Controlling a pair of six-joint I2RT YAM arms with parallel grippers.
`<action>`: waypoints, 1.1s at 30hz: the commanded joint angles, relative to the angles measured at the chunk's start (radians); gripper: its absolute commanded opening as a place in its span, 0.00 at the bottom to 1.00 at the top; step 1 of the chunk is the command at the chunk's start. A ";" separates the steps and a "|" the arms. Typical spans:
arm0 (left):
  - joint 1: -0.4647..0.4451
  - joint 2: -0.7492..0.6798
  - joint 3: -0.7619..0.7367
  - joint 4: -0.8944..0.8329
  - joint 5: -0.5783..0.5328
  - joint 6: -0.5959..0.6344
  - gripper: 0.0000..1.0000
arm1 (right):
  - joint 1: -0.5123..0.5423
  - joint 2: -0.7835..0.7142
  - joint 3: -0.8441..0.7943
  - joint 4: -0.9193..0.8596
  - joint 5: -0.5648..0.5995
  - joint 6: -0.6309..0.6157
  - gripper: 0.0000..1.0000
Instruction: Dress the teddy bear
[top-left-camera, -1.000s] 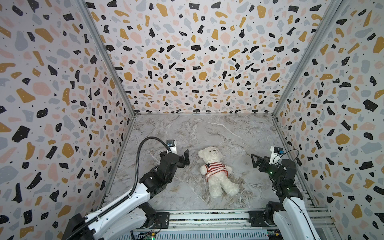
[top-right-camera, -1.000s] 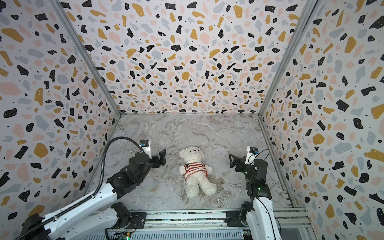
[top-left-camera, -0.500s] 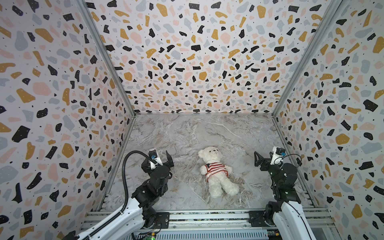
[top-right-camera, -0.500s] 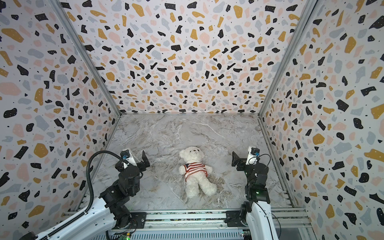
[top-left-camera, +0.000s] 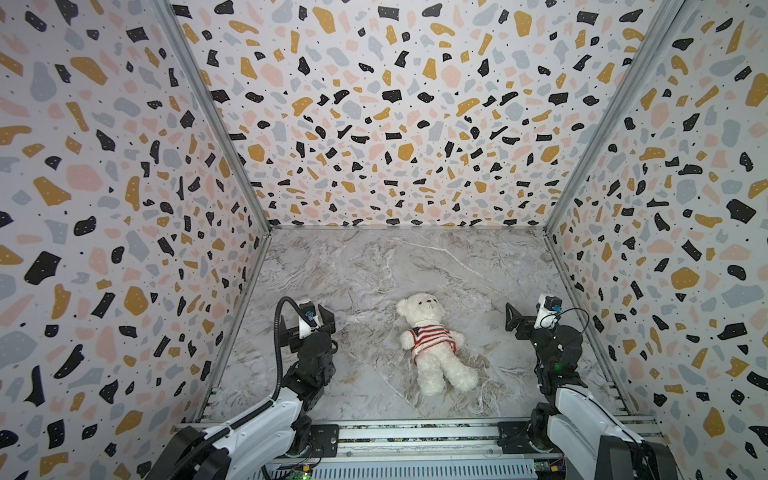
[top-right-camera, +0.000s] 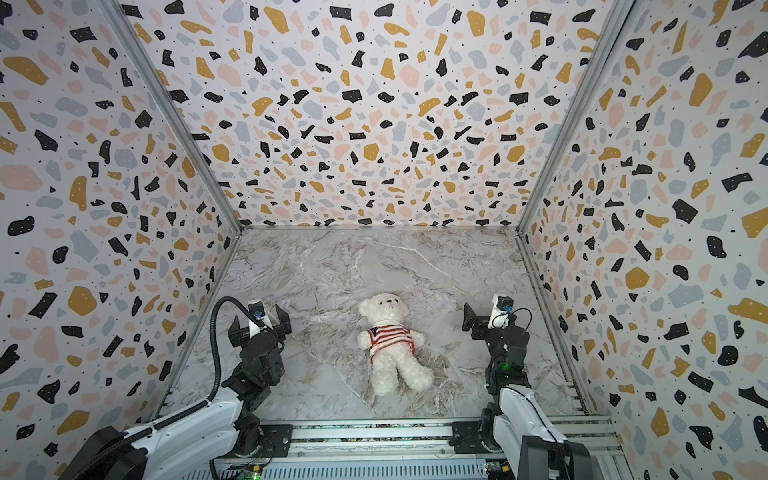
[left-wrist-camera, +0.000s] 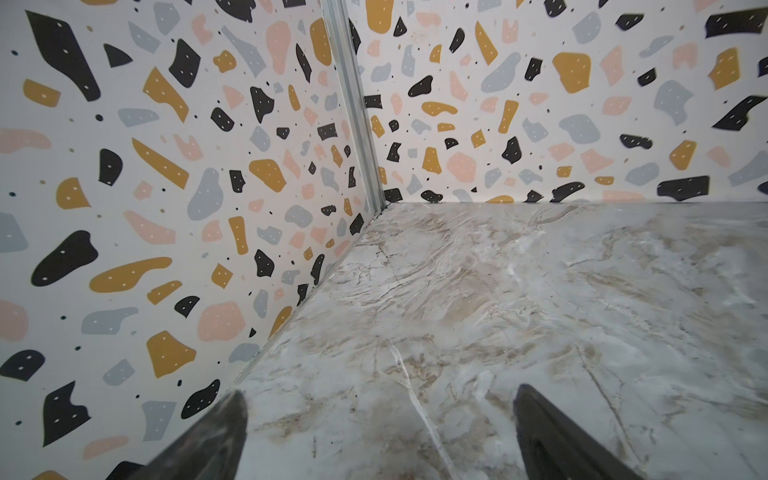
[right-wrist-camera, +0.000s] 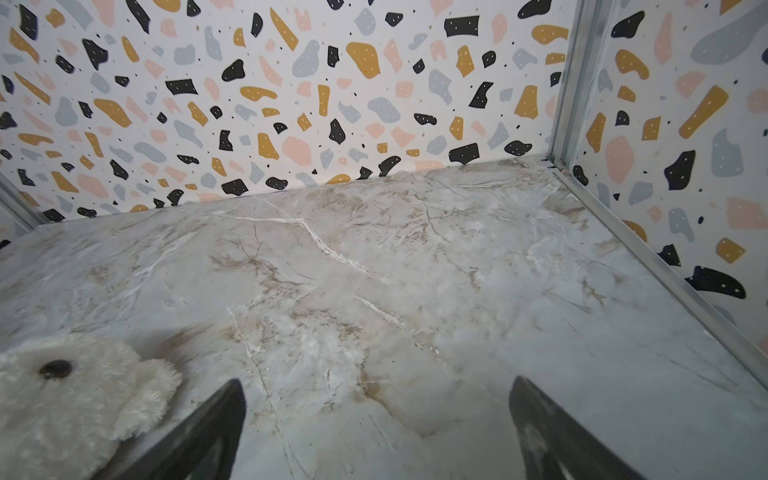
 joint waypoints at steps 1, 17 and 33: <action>0.056 0.043 -0.019 0.200 0.081 0.003 1.00 | 0.005 0.076 -0.009 0.203 0.029 -0.017 0.99; 0.206 0.343 -0.054 0.574 0.288 0.015 1.00 | 0.044 0.385 -0.008 0.526 0.093 -0.088 1.00; 0.259 0.448 -0.022 0.596 0.406 0.011 1.00 | 0.147 0.555 0.120 0.448 0.243 -0.152 0.99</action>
